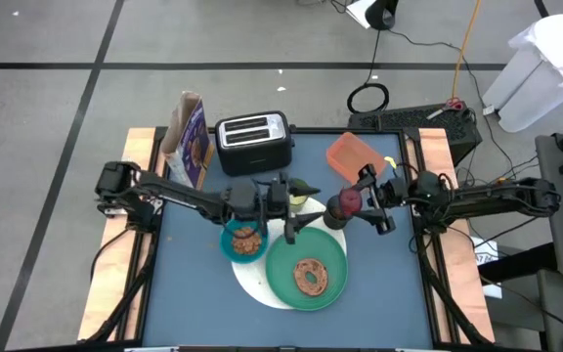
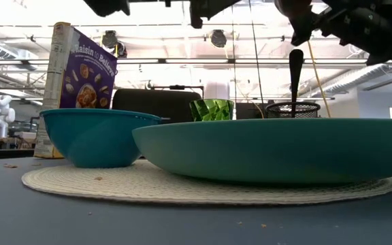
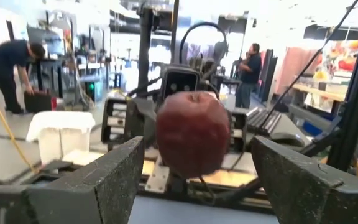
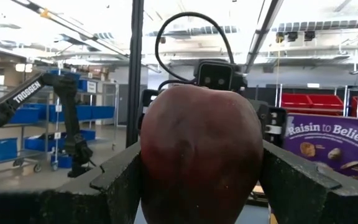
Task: Arrange a breakfast setting
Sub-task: Put the red apple on the white mat
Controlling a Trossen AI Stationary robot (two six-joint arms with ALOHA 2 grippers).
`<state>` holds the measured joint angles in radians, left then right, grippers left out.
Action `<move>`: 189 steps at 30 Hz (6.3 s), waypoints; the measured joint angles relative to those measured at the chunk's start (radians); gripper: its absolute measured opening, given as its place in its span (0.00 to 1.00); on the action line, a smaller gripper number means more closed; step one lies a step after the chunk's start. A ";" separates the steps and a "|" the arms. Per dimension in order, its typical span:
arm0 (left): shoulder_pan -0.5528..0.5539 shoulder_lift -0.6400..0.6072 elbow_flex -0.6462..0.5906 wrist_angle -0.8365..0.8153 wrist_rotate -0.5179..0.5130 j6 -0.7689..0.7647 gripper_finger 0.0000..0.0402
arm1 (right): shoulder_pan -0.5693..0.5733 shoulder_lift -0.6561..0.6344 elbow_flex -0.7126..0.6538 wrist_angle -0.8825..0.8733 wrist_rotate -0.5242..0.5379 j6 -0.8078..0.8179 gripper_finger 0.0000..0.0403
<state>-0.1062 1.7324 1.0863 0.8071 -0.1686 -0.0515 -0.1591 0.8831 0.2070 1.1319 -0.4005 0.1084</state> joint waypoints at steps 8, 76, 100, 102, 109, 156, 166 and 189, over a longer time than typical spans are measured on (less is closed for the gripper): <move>0.000 0.063 0.002 0.079 0.000 0.024 0.75 | 0.024 0.060 0.000 0.010 0.008 -0.020 0.68; 0.002 0.064 0.003 0.070 0.004 0.076 0.70 | 0.044 0.321 0.125 0.110 -0.049 -0.016 0.68; 0.002 0.062 0.004 0.057 0.011 0.076 0.61 | 0.044 0.320 0.124 0.110 -0.047 -0.039 0.71; 0.002 0.061 0.004 0.058 0.012 0.076 0.61 | 0.044 0.320 0.124 0.111 -0.047 -0.040 0.71; 0.001 0.061 0.004 0.079 0.012 0.069 0.61 | 0.044 0.319 0.124 0.109 -0.048 -0.046 0.79; -0.009 -0.428 0.004 -0.663 -0.252 0.083 0.61 | 0.041 0.319 0.124 0.090 -0.046 -0.049 0.94; -0.055 -0.461 -0.181 -0.532 -0.397 0.034 0.61 | 0.041 0.319 0.124 0.090 -0.046 -0.049 0.94; -0.009 -0.476 -0.754 -0.028 -0.452 -0.139 0.61 | 0.041 0.320 0.124 0.082 -0.046 -0.049 0.94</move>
<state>-0.1152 1.2568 0.3320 0.7791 -0.6208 -0.1904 -0.1184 1.2026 0.3309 1.2137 -0.4465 0.0589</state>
